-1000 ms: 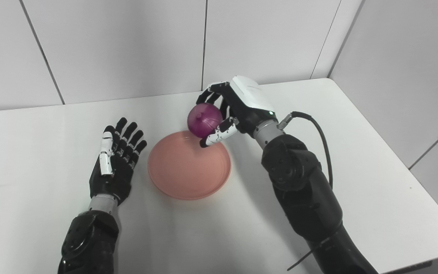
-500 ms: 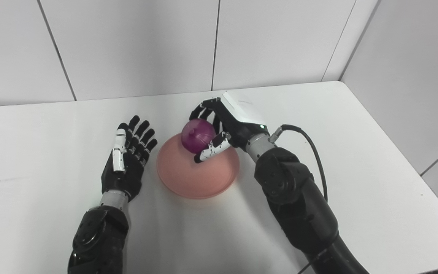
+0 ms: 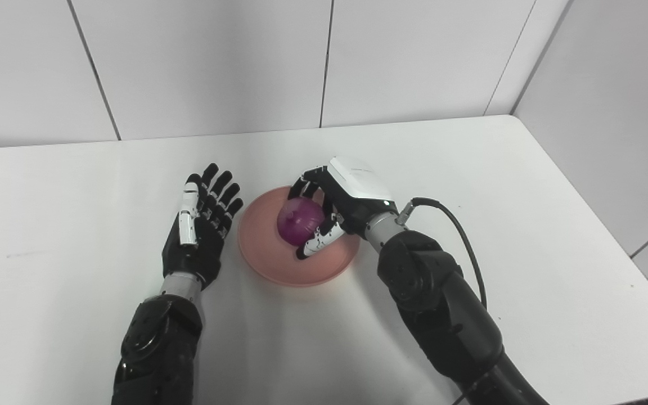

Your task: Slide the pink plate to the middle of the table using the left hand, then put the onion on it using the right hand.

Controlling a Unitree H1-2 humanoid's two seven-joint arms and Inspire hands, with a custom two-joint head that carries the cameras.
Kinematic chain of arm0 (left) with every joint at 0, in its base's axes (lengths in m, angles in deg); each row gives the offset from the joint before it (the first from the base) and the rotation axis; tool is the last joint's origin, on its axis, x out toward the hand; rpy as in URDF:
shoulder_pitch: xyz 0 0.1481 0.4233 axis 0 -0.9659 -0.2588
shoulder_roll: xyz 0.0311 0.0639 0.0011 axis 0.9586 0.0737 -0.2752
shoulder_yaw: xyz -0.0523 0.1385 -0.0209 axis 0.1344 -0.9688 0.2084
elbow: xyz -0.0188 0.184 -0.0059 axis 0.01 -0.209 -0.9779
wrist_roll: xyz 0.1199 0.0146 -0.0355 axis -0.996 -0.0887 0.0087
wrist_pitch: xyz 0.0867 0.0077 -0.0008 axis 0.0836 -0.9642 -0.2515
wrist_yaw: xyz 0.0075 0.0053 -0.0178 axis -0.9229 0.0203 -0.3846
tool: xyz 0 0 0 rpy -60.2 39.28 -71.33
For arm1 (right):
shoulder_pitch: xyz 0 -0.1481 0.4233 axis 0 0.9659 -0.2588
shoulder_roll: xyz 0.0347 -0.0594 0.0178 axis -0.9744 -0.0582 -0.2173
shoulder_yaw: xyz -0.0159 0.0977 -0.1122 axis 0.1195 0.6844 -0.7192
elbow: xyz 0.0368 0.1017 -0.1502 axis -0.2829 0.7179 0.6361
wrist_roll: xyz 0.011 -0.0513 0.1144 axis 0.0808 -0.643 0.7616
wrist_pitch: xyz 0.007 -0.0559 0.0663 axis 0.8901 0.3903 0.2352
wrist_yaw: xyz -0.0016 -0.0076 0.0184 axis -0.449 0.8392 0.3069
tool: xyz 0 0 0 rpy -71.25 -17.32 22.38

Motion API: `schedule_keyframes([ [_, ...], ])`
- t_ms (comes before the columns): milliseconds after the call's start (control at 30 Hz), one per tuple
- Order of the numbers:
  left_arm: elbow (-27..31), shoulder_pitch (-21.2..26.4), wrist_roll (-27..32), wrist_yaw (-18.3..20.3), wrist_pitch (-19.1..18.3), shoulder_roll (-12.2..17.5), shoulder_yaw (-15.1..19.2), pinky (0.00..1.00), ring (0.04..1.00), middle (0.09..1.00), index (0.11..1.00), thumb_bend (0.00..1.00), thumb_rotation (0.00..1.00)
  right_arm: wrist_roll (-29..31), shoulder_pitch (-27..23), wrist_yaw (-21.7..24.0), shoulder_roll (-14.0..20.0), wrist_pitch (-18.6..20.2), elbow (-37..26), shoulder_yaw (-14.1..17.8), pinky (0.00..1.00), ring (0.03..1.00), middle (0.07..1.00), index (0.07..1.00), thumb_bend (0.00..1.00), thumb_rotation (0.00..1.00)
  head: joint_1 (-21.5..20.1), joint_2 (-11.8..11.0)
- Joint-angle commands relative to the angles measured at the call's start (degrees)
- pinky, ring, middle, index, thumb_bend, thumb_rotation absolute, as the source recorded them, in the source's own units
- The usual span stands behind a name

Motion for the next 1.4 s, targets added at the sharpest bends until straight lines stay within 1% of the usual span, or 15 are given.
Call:
schedule_keyframes([
  [0,0.2,-0.5,-0.7,-1.0,-1.4,-0.6,-0.2,0.95,0.946,0.946,0.935,0.38,1.0,-1.2,-1.2,-1.0,0.5,-1.9,-0.5,-0.3,0.19,0.3,0.406,0.516,0.52,0.0,0.1,0.0],
  [267,0.1,-0.4,-0.6,-1.2,-1.4,-0.7,-0.1,0.95,0.946,0.944,0.934,0.37,1.0,-1.5,-1.0,-1.7,0.5,-1.9,0.1,-1.0,0.21,0.319,0.413,0.516,0.53,0.0,0.1,-0.1],
  [400,0.1,-0.3,-0.8,-1.5,-1.5,-0.8,-0.2,0.95,0.943,0.94,0.931,0.38,1.0,-1.5,-1.0,-2.0,0.2,-1.7,0.0,-0.8,0.27,0.396,0.448,0.517,0.53,0.01,0.2,-0.1],
  [433,0.1,-0.3,-0.8,-1.5,-1.5,-0.9,-0.2,0.95,0.943,0.939,0.93,0.38,1.0,-1.5,-1.0,-2.1,0.1,-1.7,-0.1,-0.8,0.33,0.454,0.533,0.527,0.6,0.1,0.2,-0.1],
  [467,0.0,-0.3,-0.8,-1.6,-1.5,-0.9,-0.2,0.95,0.943,0.939,0.93,0.38,1.0,-1.4,-0.9,-2.4,0.0,-1.7,-0.1,-0.7,0.36,0.488,0.576,0.573,0.75,0.16,0.2,-0.2],
  [500,0.0,-0.3,-0.8,-1.5,-1.3,-0.9,-0.2,0.95,0.943,0.939,0.93,0.38,1.0,-1.4,-1.0,-2.3,0.0,-1.7,-0.2,-0.7,0.38,0.507,0.602,0.605,0.83,0.19,0.2,-0.2],
  [567,-0.1,-0.3,-0.8,-1.4,-1.1,-0.9,-0.3,0.95,0.944,0.942,0.932,0.37,1.0,-1.4,-1.0,-1.8,0.1,-1.5,-0.4,-0.8,0.36,0.511,0.629,0.686,0.91,0.25,0.2,-0.3],
  [633,-0.1,-0.3,-0.6,-1.5,-1.2,-1.0,-0.1,0.96,0.945,0.943,0.933,0.37,1.0,-1.7,-1.2,-0.6,0.5,-1.3,-0.6,-1.2,0.4,0.579,0.707,0.771,0.95,0.3,0.2,-0.4],
  [667,-0.1,-0.3,-0.7,-1.5,-1.2,-1.0,-0.2,0.95,0.945,0.943,0.933,0.37,1.0,-1.8,-1.3,0.1,0.9,-1.3,-0.8,-1.4,0.4,0.583,0.712,0.775,0.95,0.3,0.3,-0.5],
  [700,-0.1,-0.4,-0.7,-1.5,-1.2,-1.0,-0.2,0.95,0.944,0.942,0.932,0.37,1.0,-1.8,-1.3,0.5,1.1,-1.3,-0.8,-1.5,0.53,0.693,0.778,0.813,0.97,0.33,0.3,-0.5],
  [767,0.0,-0.4,-0.9,-1.6,-1.2,-1.0,-0.3,0.95,0.942,0.94,0.931,0.37,1.0,-1.6,-1.3,1.5,1.2,-1.2,-1.0,-1.5,0.62,0.76,0.819,0.837,0.98,0.35,0.4,-0.5],
  [900,-0.3,-0.3,-1.1,-1.6,-0.8,-1.1,-0.2,0.95,0.94,0.94,0.928,0.38,1.0,-0.9,-1.4,3.2,1.7,-1.6,-1.2,-1.6,0.85,0.874,0.908,0.914,1.0,0.41,0.4,-0.6],
  [967,-0.4,-0.3,-1.0,-1.5,-0.8,-1.1,-0.2,0.95,0.943,0.942,0.931,0.38,1.0,-0.7,-1.4,3.4,2.0,-2.3,-1.2,-1.6,0.9,0.905,0.932,0.942,1.0,0.43,0.5,-0.7],
  [1233,-0.2,-0.4,-0.8,-1.4,-0.9,-1.2,-0.1,0.95,0.944,0.944,0.934,0.38,1.0,-0.1,-1.2,3.9,2.9,-3.3,-1.7,-1.8,0.92,0.94,0.965,0.971,1.0,0.47,0.4,-0.7],
  [1367,-0.3,-0.4,-1.0,-1.5,-0.8,-1.2,-0.2,0.95,0.942,0.942,0.932,0.38,1.0,0.7,-0.5,1.6,3.0,-4.8,-2.0,-1.0,0.92,0.937,0.962,0.97,1.0,0.48,0.4,-0.8],
])
